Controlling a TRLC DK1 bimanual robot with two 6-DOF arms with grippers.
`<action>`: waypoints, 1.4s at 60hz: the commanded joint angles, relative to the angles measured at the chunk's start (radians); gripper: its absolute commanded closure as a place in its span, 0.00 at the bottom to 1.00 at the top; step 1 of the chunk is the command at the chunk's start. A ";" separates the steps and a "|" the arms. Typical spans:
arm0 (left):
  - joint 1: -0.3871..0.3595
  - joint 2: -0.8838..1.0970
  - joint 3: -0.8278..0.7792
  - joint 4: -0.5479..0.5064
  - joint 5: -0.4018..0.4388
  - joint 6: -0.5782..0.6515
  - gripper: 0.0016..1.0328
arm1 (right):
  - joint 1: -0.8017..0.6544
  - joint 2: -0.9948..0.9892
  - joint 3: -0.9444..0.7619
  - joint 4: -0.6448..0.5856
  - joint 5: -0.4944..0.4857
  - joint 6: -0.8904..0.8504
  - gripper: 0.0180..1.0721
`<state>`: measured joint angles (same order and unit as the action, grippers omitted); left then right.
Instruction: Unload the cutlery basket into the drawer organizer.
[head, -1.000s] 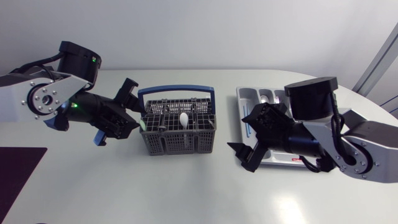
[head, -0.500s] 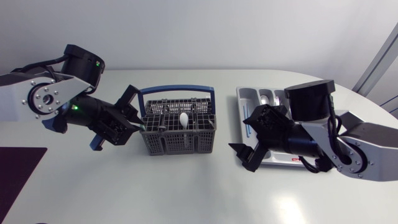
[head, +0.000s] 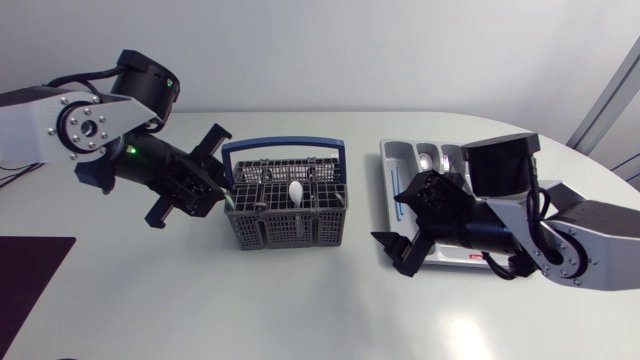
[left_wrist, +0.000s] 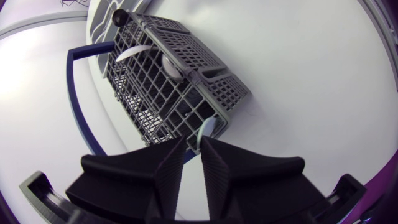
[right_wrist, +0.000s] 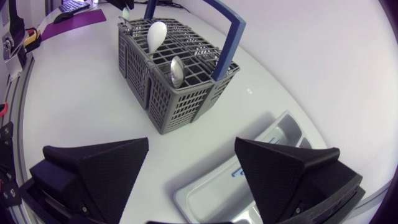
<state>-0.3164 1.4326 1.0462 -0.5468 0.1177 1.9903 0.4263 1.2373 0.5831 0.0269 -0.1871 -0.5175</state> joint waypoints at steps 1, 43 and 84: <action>-0.010 0.029 0.040 -0.021 -0.015 0.010 0.80 | -0.011 0.013 -0.023 0.005 -0.008 0.001 0.05; -0.036 0.074 0.097 -0.139 -0.064 0.001 0.94 | -0.023 0.025 -0.031 0.030 -0.018 0.002 0.05; -0.006 -0.014 0.117 -0.173 -0.024 -0.008 0.95 | -0.020 -0.015 -0.054 0.028 -0.018 0.014 0.05</action>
<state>-0.3408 1.4494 1.1397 -0.7025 0.0757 1.9820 0.4099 1.2411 0.5541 0.0498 -0.1993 -0.5175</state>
